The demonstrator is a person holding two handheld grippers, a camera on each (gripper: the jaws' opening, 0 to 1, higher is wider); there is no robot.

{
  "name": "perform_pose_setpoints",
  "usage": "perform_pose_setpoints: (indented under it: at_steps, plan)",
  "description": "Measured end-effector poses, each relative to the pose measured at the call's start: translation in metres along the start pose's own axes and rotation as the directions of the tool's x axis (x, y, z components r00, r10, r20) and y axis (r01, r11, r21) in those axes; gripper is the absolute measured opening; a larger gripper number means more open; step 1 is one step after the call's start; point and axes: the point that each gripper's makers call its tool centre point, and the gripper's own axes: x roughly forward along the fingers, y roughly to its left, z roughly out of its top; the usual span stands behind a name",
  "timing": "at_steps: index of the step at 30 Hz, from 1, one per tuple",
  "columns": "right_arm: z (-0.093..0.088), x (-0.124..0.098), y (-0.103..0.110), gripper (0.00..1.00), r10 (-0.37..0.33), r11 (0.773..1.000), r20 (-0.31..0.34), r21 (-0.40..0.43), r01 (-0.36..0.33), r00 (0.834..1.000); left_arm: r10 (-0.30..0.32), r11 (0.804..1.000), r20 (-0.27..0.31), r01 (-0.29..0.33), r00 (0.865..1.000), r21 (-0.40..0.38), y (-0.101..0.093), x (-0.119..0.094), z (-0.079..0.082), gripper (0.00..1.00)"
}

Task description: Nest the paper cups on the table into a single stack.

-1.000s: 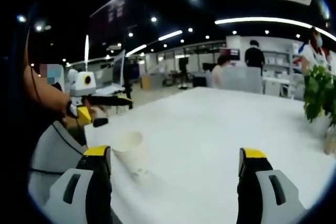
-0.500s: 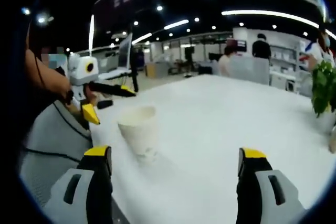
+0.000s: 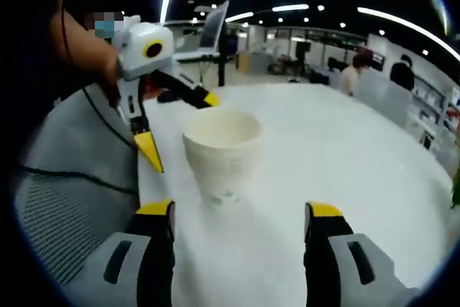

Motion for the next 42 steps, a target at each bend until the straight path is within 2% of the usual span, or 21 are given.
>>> perform_pose_setpoints:
  at_steps: [2, 4, 9, 13, 16, 18, 30, 36, 42]
  plan:
    - [-0.003, 0.006, 0.006, 0.65, 0.038, 0.999, -0.024, 0.002, -0.038, 0.999, -0.015, 1.0, -0.005, 0.015, 1.0, 0.008, -0.001, 0.003, 0.003, 0.64]
    - [-0.005, 0.011, 0.007, 0.6, 0.049, 0.999, -0.035, -0.01, -0.049, 0.998, -0.022, 1.0, -0.004, 0.022, 1.0, 0.012, 0.001, 0.005, 0.006, 0.62]
    - [0.007, 0.019, 0.009, 0.52, 0.079, 0.997, -0.007, 0.001, -0.079, 0.997, -0.047, 0.998, -0.008, 0.047, 0.999, 0.038, 0.002, 0.011, 0.011, 0.59]
    - [0.015, 0.024, 0.002, 0.46, 0.074, 0.997, -0.009, -0.014, -0.074, 0.997, -0.066, 0.993, -0.025, 0.068, 0.997, 0.092, 0.003, 0.014, 0.014, 0.51]
    - [0.022, 0.025, -0.001, 0.42, 0.08, 0.997, 0.003, -0.006, -0.08, 0.997, -0.072, 0.991, -0.019, 0.074, 0.997, 0.108, 0.004, 0.015, 0.019, 0.42]
    - [0.023, 0.026, 0.002, 0.36, 0.094, 0.995, 0.002, -0.013, -0.094, 0.996, -0.079, 0.99, -0.018, 0.081, 0.997, 0.114, 0.003, 0.017, 0.02, 0.38]
    - [0.024, 0.026, -0.005, 0.34, 0.101, 0.995, 0.003, -0.004, -0.101, 0.995, -0.093, 0.993, -0.018, 0.094, 0.996, 0.071, 0.01, 0.02, 0.023, 0.36]
    - [0.031, 0.028, -0.026, 0.34, 0.101, 0.995, 0.004, 0.013, -0.101, 0.995, -0.089, 0.995, -0.012, 0.089, 0.996, 0.052, 0.027, 0.027, 0.033, 0.35]
    - [0.035, 0.034, -0.051, 0.34, 0.106, 0.994, -0.01, -0.007, -0.106, 0.994, -0.089, 0.995, -0.029, 0.09, 0.996, 0.041, 0.049, 0.04, 0.04, 0.35]
